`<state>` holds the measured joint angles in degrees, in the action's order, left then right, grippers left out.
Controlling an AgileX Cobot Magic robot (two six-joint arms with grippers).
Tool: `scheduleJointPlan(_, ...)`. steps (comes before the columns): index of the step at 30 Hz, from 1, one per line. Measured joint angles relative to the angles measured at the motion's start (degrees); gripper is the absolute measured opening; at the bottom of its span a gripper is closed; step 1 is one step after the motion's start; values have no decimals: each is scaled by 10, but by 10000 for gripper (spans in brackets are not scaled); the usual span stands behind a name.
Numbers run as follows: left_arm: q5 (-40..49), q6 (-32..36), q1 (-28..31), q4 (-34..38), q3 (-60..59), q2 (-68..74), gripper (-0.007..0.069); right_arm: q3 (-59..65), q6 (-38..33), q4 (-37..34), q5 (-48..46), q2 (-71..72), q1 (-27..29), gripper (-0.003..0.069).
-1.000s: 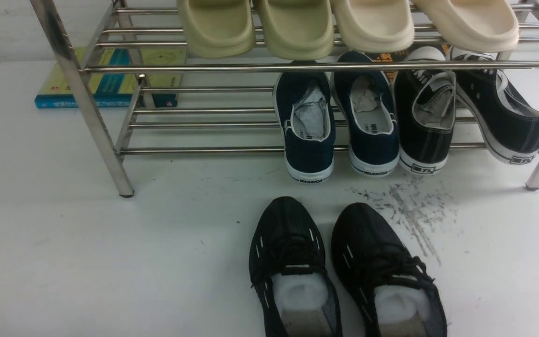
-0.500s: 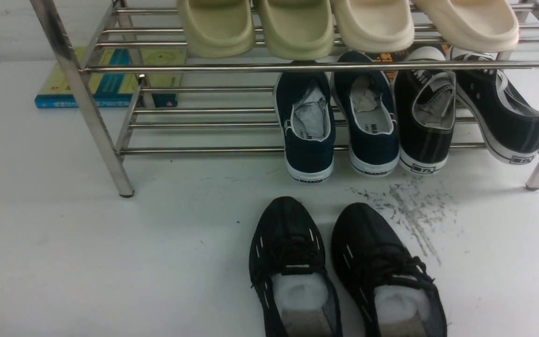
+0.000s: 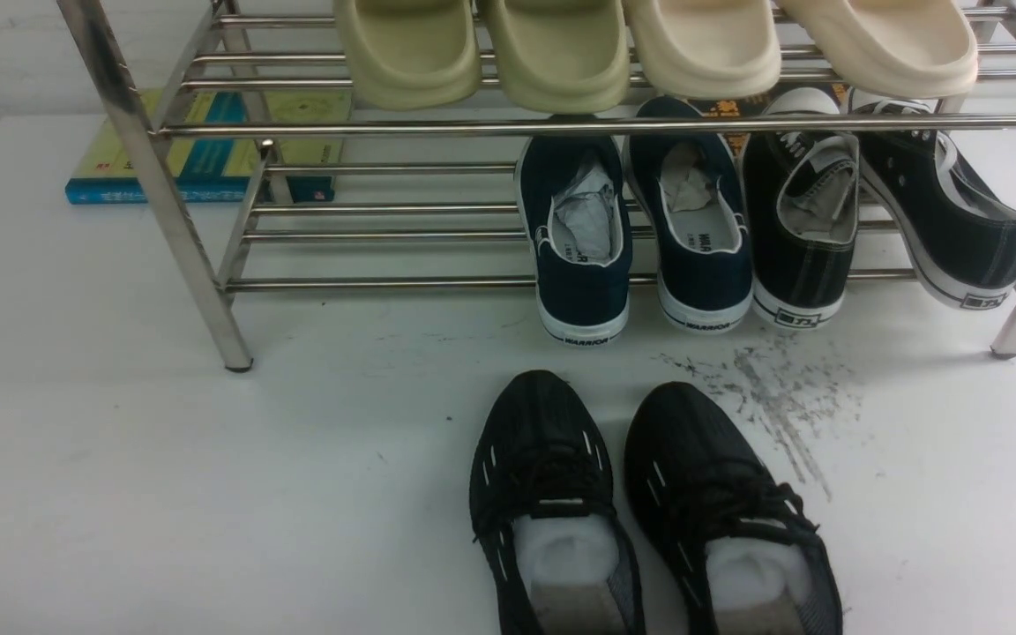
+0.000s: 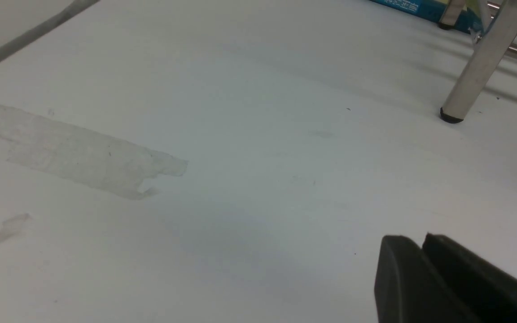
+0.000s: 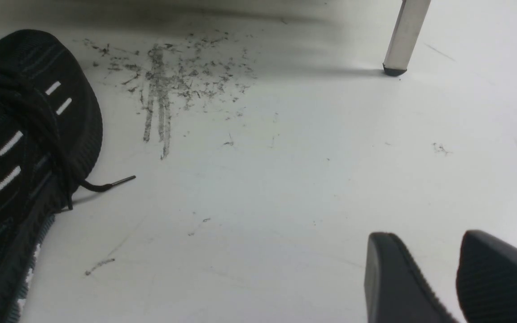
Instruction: Take the shoes off the shelf with your hand on the white table.
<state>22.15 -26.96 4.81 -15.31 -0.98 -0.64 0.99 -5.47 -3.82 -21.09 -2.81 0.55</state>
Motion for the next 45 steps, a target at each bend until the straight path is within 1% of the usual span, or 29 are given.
scheduleJointPlan(8,3,0,0,-50,0,0,92,0,0,0,0,0,0,241)
scheduleJointPlan(15,6,0,0,-113,-2,0,99,0,0,0,0,0,0,241)
scheduleJointPlan(21,12,0,0,-153,-3,0,106,0,0,0,0,0,0,241)
scheduleJointPlan(25,14,0,0,-170,-3,0,106,0,0,0,0,0,0,241)
scheduleJointPlan(29,15,0,0,-171,-3,0,110,0,0,0,0,0,0,241)
scheduleJointPlan(32,14,0,0,-154,-3,0,113,0,0,0,0,0,0,241)
scheduleJointPlan(34,10,0,0,-127,-3,0,114,0,0,0,0,0,0,241)
scheduleJointPlan(40,-3,0,0,13,-2,0,118,0,0,0,0,0,0,241)
scheduleJointPlan(41,-3,0,0,13,-2,0,118,0,0,0,0,0,0,241)
scheduleJointPlan(43,-3,0,0,39,-2,0,122,0,0,0,0,0,0,241)
scheduleJointPlan(45,-3,0,0,44,-1,0,125,0,0,0,0,0,0,241)
